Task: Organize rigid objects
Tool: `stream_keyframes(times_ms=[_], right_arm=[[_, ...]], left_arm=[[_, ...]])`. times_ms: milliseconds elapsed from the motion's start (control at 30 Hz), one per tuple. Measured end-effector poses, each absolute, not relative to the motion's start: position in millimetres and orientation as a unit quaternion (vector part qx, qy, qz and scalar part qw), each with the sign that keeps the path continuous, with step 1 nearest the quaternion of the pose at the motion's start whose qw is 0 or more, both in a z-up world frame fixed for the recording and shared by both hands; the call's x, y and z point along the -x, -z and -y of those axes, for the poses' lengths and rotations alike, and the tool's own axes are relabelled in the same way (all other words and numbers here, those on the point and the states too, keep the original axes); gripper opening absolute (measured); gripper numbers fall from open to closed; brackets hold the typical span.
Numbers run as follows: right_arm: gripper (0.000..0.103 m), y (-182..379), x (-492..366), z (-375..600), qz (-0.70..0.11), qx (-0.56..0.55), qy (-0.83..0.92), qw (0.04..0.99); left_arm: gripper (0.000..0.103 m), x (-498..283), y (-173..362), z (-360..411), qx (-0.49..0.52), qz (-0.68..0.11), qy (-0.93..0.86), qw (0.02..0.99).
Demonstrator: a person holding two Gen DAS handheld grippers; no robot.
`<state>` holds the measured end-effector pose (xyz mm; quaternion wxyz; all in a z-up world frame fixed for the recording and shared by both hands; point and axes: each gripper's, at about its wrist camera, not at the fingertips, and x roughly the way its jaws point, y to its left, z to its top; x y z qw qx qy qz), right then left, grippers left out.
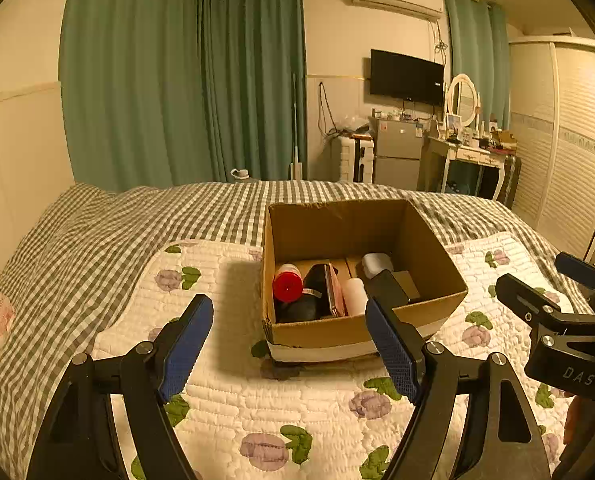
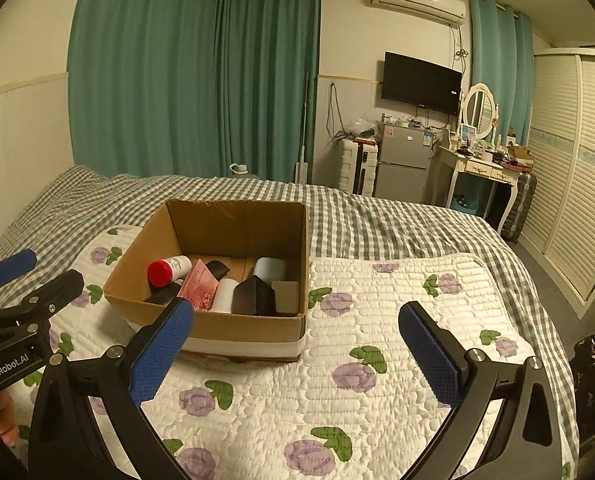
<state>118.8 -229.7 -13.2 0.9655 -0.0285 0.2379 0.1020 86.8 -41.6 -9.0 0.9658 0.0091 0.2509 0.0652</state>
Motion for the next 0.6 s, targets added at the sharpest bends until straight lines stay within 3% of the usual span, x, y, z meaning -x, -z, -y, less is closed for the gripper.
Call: stream_keyframes(times_ms=[600], right_arm=[[0.103, 16.5, -119.0, 225.7, -0.244, 0.030, -0.100, 0.964]], left_arm=[[0.081, -86.3, 13.7, 41.1, -0.019, -0.255, -0.077, 0.964]])
